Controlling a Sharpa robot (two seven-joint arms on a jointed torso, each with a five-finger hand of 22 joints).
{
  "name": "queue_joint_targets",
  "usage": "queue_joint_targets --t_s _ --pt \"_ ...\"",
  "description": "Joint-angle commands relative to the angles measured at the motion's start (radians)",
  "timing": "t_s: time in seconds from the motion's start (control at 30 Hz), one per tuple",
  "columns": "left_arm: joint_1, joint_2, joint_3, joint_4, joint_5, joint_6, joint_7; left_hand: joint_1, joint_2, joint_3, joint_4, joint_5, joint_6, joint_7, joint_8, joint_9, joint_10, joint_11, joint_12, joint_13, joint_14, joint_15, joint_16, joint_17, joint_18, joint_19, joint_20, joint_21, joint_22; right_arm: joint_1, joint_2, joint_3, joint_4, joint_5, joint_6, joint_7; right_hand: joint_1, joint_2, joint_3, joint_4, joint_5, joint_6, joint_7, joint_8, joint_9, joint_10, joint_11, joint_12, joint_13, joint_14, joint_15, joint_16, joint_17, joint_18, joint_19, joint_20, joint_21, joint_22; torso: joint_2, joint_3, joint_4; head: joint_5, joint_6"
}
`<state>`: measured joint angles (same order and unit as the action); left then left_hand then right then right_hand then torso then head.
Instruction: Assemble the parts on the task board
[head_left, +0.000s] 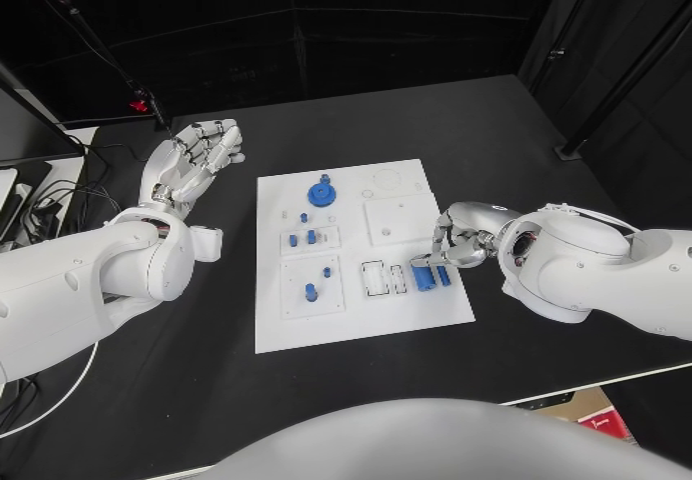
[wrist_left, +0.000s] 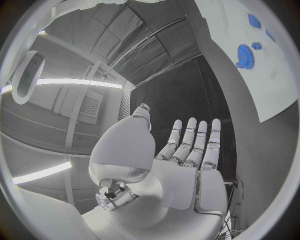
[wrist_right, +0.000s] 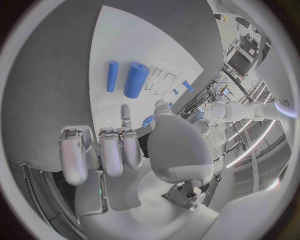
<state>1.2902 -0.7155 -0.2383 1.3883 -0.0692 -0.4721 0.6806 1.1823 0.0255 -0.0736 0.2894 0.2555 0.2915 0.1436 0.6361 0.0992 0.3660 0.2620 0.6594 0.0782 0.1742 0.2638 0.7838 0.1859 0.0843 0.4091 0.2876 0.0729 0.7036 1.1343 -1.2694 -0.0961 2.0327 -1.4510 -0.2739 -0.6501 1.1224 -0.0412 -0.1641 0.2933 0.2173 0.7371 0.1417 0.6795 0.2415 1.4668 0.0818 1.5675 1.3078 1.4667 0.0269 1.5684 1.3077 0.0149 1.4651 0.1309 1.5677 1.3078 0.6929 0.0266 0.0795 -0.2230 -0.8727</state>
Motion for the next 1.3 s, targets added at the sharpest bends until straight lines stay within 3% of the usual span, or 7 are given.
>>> queue_joint_targets --t_s 0.03,0.13,0.33,0.6,0.73,1.0,1.3 --pt "0.001 0.000 0.001 0.001 0.003 0.008 0.085 0.000 0.011 -0.006 0.002 0.003 -0.006 0.153 0.004 -0.001 -0.007 -0.001 0.004 -0.001 -0.008 -0.002 0.007 -0.002 0.002 0.005 0.003 0.005 -0.001 -0.009 0.011 -0.001 0.000 -0.051 0.070 -0.047 0.000 -0.009 0.012 0.000 -0.009 0.002 0.000 0.007 0.002 0.104 -0.006 0.003 0.263 0.104 -0.008 0.002 0.263 -0.015 0.106 -0.002 0.003 0.263 0.001 0.0011 0.0020 -0.002 0.000" --pt "0.001 -0.002 0.001 0.001 0.003 0.007 0.085 0.000 0.011 -0.006 0.002 0.004 -0.007 0.153 0.004 -0.001 -0.007 -0.001 0.004 -0.001 -0.008 -0.002 0.007 -0.002 0.002 0.005 0.003 0.005 -0.001 -0.014 0.022 -0.002 -0.008 -0.058 0.086 -0.055 -0.005 -0.008 0.018 0.001 -0.015 0.005 0.000 0.011 0.005 0.104 -0.006 0.003 0.263 0.104 -0.008 0.002 0.263 -0.015 0.106 -0.002 0.003 0.263 -0.001 0.0004 -0.0017 0.003 0.000" --pt "0.000 -0.004 0.001 0.001 0.003 0.007 0.085 0.001 0.011 -0.006 0.002 0.004 -0.007 0.153 0.005 -0.001 -0.007 -0.001 0.005 -0.001 -0.008 -0.002 0.008 -0.003 0.002 0.005 0.003 0.005 -0.001 -0.018 0.036 -0.004 -0.014 -0.069 0.106 -0.071 -0.017 -0.005 0.022 0.001 -0.025 0.007 -0.001 0.015 0.008 0.104 -0.007 0.003 0.263 0.104 -0.008 0.002 0.263 -0.015 0.106 -0.002 0.003 0.263 0.001 0.0017 0.0018 0.004 0.000" --pt "0.000 -0.006 0.001 0.002 0.003 0.008 0.086 0.001 0.012 -0.006 0.002 0.004 -0.007 0.153 0.005 -0.001 -0.007 -0.001 0.005 -0.001 -0.009 -0.002 0.008 -0.003 0.002 0.004 0.003 0.005 -0.001 -0.019 0.057 -0.009 -0.020 -0.092 0.122 -0.092 -0.028 -0.013 0.024 0.002 -0.035 0.007 -0.002 0.017 0.011 0.104 -0.008 0.003 0.263 0.104 -0.009 0.002 0.263 -0.015 0.106 -0.003 0.003 0.263 0.001 0.0003 0.0001 0.010 0.000" --pt "-0.001 -0.005 0.001 0.003 0.003 0.009 0.086 0.001 0.012 -0.007 0.002 0.004 -0.007 0.153 0.005 -0.002 -0.007 -0.001 0.005 -0.001 -0.009 -0.002 0.008 -0.003 0.002 0.004 0.003 0.005 -0.001 -0.019 0.074 -0.020 -0.027 -0.095 0.121 -0.093 -0.028 -0.012 0.025 0.002 -0.035 0.007 -0.003 0.017 0.011 0.104 -0.008 0.003 0.263 0.104 -0.009 0.002 0.263 -0.015 0.106 -0.003 0.003 0.263 0.001 0.0000 0.0007 0.018 0.000" --pt "-0.001 -0.005 0.001 0.003 0.003 0.011 0.086 0.001 0.012 -0.007 0.002 0.004 -0.007 0.153 0.005 -0.002 -0.007 -0.001 0.006 -0.002 -0.009 -0.002 0.008 -0.004 0.002 0.004 0.003 0.005 -0.002 -0.020 0.103 -0.033 -0.054 -0.097 0.135 -0.097 -0.027 0.001 0.036 0.000 -0.035 -0.003 -0.005 0.013 0.011 0.104 -0.010 0.003 0.263 0.104 -0.010 0.002 0.263 -0.015 0.106 -0.003 0.003 0.263 0.000 0.0000 0.0010 0.021 0.000" --pt "-0.001 -0.009 0.001 0.006 0.003 0.011 0.086 0.001 0.012 -0.007 0.002 0.004 -0.007 0.153 0.005 -0.002 -0.007 -0.001 0.006 -0.002 -0.009 -0.002 0.008 -0.004 0.002 0.004 0.003 0.005 -0.002 -0.030 0.133 -0.037 -0.094 -0.097 0.135 -0.103 -0.005 0.037 0.051 -0.002 -0.029 -0.011 -0.006 0.009 0.012 0.104 -0.011 0.003 0.263 0.104 -0.011 0.002 0.263 -0.015 0.106 -0.005 0.003 0.263 0.000 0.0012 0.0018 0.019 0.000"
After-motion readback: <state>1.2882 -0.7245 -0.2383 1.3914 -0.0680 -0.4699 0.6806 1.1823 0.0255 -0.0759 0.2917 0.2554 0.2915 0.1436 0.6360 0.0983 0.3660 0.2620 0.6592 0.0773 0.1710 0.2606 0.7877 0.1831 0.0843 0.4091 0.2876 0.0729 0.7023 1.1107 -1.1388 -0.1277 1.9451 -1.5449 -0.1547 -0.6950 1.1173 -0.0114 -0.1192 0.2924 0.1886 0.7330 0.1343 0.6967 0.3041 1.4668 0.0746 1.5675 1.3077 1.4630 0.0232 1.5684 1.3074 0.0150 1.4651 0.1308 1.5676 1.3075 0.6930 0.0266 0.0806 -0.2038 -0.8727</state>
